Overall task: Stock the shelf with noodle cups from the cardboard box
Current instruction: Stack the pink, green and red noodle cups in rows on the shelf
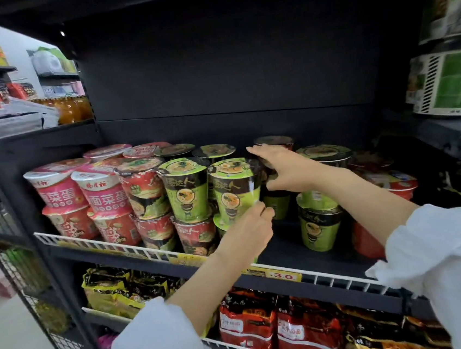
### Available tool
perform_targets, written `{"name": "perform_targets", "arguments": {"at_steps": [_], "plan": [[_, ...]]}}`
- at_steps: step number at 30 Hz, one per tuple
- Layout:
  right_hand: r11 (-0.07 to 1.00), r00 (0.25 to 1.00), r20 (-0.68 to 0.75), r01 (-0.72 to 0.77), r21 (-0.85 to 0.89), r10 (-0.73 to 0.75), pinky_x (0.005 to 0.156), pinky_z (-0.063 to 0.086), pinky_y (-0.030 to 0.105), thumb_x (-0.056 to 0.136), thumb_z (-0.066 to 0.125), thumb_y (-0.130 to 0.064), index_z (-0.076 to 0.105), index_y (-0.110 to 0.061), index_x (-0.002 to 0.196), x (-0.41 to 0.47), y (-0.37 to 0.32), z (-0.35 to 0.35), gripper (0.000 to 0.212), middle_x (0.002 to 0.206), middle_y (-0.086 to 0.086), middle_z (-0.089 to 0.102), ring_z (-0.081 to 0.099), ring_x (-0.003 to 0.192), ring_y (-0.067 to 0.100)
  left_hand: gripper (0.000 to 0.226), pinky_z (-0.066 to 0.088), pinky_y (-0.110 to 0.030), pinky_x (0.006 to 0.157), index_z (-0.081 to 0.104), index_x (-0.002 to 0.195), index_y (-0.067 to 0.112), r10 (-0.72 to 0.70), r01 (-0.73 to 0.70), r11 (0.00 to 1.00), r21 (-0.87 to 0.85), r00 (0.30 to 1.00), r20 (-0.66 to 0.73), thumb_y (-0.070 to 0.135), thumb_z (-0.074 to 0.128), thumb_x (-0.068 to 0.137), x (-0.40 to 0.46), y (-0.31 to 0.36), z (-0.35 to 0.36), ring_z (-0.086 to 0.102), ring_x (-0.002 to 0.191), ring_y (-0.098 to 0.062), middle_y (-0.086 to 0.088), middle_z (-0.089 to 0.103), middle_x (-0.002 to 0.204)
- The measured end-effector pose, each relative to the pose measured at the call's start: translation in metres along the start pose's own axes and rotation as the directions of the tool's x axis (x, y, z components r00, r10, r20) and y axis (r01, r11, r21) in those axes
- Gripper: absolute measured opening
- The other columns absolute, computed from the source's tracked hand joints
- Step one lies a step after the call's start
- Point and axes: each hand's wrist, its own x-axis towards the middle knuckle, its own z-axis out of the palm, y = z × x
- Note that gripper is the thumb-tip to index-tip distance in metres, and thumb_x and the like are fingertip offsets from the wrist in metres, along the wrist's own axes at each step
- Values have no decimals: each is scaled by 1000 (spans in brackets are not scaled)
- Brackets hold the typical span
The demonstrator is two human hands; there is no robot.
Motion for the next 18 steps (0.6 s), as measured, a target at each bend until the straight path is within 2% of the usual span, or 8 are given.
{"name": "perform_targets", "arguments": {"at_steps": [2, 4, 9, 11, 14, 18], "plan": [[996, 999, -49, -24, -80, 20, 112, 22, 25, 86, 56, -6, 35, -16, 146, 2, 12, -13, 64, 151, 7, 34, 29, 141, 21, 30, 37, -37, 104, 63, 118, 8, -66, 72, 995, -64, 994, 91, 13, 42, 97, 17, 13, -2, 45, 118, -29, -13, 53, 126], [992, 991, -130, -48, -115, 33, 105, 34, 30, 87, 53, -4, 51, -11, 134, 6, 25, -25, 48, 137, 12, 50, 45, 127, 26, 34, 33, -38, 108, 50, 128, 1, -229, 240, 945, -220, 971, 74, 7, 35, 98, 40, 14, 3, 38, 125, -32, -18, 42, 136], [986, 981, -163, -122, -115, 103, 97, 44, 34, 90, 49, -10, 56, -14, 129, 33, 59, -37, 40, 130, 9, 57, 53, 117, 27, 42, 26, -31, 110, 32, 138, -5, -341, 409, 818, -405, 911, 232, 5, 38, 98, 86, 10, 16, 31, 134, -29, -19, 34, 142], [984, 983, -133, -142, -106, 128, 97, 46, 37, 91, 46, -12, 55, -16, 130, 46, 68, -38, 40, 130, 10, 57, 53, 116, 27, 48, 23, -32, 112, 25, 142, -4, -355, 475, 782, -403, 872, 338, 4, 39, 97, 104, 9, 22, 26, 138, -29, -19, 28, 148], [973, 987, -49, -157, -167, 151, 105, 38, 34, 95, 44, -16, 48, -14, 136, 63, 75, -40, 42, 138, 9, 48, 43, 127, 27, 45, 35, -41, 105, 34, 137, 0, -400, 555, 704, -443, 826, 398, -2, 42, 93, 124, 9, 30, 35, 131, -34, -18, 30, 143], [964, 980, 31, -190, -186, 199, 102, 43, 43, 96, 46, -25, 57, -13, 127, 87, 85, -44, 36, 131, 9, 56, 53, 117, 29, 35, 40, -41, 97, 45, 128, 5, -516, 611, 720, -327, 788, 335, 2, 39, 94, 141, -1, 39, 42, 126, -32, -15, 41, 136]]}}
